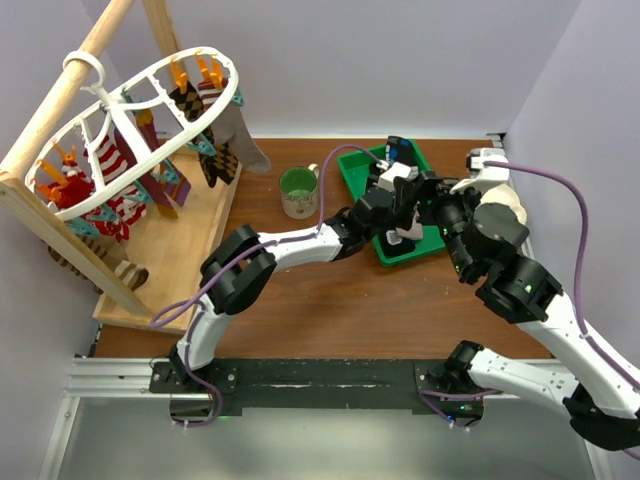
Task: Remove the socks clipped to the hanger
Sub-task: Place the sock in the bin, then remove the sock from the hanger.
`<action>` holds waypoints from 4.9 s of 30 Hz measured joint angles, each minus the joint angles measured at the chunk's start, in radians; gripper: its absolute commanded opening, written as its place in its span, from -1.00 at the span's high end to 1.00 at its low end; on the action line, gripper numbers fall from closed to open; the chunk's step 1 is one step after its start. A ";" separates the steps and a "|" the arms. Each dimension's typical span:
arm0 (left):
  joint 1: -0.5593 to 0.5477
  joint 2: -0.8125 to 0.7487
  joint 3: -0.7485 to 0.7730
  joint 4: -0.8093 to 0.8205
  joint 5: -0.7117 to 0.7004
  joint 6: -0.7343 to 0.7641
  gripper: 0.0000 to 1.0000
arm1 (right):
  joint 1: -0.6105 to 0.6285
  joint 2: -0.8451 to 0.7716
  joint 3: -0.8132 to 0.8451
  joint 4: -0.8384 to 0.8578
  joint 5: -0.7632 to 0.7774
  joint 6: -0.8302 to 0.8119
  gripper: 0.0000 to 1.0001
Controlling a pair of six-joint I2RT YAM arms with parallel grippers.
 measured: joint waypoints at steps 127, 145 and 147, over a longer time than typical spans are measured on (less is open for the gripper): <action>0.071 -1.609 -1.014 -0.051 -0.179 -0.039 0.09 | -0.042 0.726 0.250 0.329 -1.489 -0.216 1.00; 0.071 -1.596 -1.013 -0.028 -0.155 -0.037 1.00 | -0.028 0.726 0.251 0.311 -1.419 -0.243 -0.26; 0.071 -1.600 -1.013 -0.029 -0.155 -0.041 1.00 | -0.028 0.726 0.251 0.309 -1.380 -0.257 -0.35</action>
